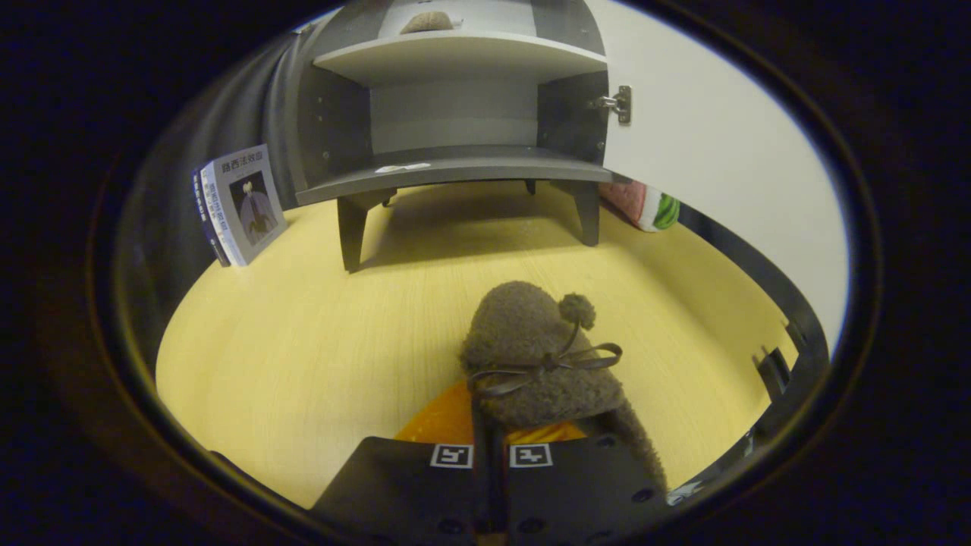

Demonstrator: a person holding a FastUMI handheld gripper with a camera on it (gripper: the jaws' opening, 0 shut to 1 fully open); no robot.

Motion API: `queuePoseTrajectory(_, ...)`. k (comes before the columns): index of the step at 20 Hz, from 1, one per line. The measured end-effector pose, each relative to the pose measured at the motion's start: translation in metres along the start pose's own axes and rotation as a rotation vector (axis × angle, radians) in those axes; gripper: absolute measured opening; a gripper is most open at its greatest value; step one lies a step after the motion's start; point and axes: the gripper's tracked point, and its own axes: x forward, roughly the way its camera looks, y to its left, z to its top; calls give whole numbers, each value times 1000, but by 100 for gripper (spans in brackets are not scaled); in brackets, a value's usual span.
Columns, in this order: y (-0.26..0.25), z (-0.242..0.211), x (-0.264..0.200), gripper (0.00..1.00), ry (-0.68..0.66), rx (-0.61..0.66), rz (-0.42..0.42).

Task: Open the shoe cabinet door, grab the shoes and put them into the shoe cabinet, then close the shoe cabinet door.

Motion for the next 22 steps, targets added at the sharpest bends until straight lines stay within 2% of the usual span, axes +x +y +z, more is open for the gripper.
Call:
queuePoseTrajectory(5,-8,24,-16,3,-14,6,1)
queuePoseTrajectory(8,-10,65,-41,3,-40,15,4)
queuePoseTrajectory(13,-16,166,-97,3,-111,47,-19)
queuePoseTrajectory(17,-15,261,-138,3,-222,71,-19)
queuePoseTrajectory(22,-15,362,-141,3,-323,15,-19)
